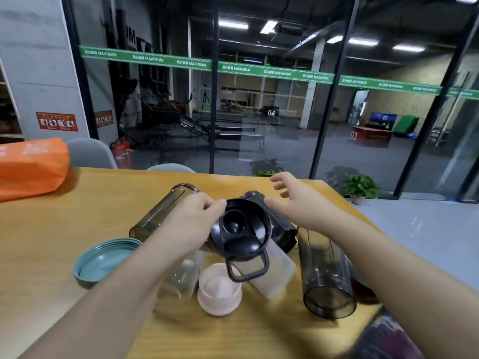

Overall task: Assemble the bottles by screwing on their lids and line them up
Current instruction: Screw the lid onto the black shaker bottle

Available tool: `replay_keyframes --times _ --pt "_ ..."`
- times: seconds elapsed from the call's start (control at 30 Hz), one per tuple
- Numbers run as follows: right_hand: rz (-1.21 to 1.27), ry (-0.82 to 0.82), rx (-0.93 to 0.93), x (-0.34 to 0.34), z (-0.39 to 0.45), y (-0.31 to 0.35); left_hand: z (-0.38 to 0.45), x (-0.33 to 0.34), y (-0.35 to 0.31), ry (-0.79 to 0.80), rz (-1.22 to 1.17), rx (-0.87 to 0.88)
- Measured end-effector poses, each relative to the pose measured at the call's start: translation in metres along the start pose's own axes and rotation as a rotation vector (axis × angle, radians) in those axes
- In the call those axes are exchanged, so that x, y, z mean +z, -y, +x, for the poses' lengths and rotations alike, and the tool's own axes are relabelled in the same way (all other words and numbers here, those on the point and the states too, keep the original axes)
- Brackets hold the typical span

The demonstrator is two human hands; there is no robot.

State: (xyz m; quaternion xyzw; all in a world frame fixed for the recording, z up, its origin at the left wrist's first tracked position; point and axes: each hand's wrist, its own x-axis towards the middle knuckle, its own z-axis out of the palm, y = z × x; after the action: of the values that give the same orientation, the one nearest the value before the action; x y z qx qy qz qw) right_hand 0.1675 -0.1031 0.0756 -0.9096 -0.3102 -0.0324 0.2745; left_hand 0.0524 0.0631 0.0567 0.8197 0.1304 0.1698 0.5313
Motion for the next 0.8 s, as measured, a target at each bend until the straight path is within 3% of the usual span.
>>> replay_keyframes --times 0.3,0.5,0.8 --pt "-0.135 0.221 0.179 0.019 0.065 0.000 0.045 -0.008 -0.017 -0.067 -0.467 -0.121" --pt "-0.226 0.355 0.283 0.044 0.102 -0.022 0.052 -0.006 -0.006 0.008 -0.617 -0.181" --pt "-0.248 0.345 0.423 0.051 0.102 -0.021 0.054 -0.019 0.004 -0.058 -0.848 -0.258"
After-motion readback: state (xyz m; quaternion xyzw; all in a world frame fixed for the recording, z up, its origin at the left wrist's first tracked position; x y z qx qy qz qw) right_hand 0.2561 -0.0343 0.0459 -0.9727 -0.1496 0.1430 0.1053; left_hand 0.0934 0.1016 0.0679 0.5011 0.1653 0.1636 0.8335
